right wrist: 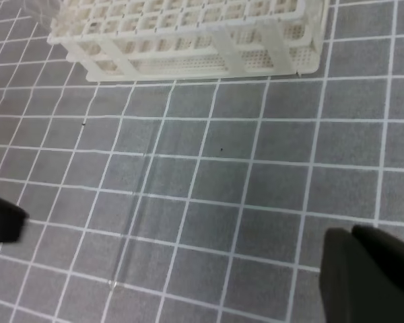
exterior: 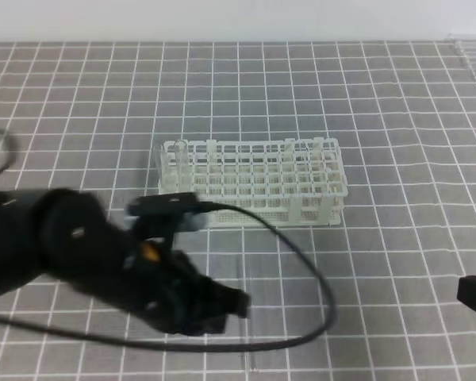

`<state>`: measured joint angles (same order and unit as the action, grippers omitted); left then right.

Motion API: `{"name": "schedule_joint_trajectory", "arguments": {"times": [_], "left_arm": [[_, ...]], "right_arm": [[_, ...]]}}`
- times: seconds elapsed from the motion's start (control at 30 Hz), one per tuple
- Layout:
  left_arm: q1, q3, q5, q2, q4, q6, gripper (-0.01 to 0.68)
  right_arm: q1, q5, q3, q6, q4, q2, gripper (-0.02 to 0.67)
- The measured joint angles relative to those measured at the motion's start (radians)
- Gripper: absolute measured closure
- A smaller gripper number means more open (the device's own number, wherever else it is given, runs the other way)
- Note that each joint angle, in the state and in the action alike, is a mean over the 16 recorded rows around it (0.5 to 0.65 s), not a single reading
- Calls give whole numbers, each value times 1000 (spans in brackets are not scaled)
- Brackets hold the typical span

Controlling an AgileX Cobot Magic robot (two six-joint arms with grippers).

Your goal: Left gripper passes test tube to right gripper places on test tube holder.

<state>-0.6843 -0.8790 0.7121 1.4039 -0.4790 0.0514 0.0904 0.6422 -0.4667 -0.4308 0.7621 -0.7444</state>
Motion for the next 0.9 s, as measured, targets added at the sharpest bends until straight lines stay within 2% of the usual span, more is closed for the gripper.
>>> {"name": "schedule_joint_trajectory", "arguments": {"times": [0.23,0.4,0.8,0.9], "left_arm": [[-137,-218,124,169,141,145,673],[-181,-311,194,250,201,189,642],[-187,-354,262,356,227,194,353],[-189,-354,252,367,228,196,300]], "right_arm": [[0,12,0,0,3,0,662],[0,14,0,0,4,0,662],[0,1,0,-2,4,0,662],[0,-3,0,-2,4,0,662]]}}
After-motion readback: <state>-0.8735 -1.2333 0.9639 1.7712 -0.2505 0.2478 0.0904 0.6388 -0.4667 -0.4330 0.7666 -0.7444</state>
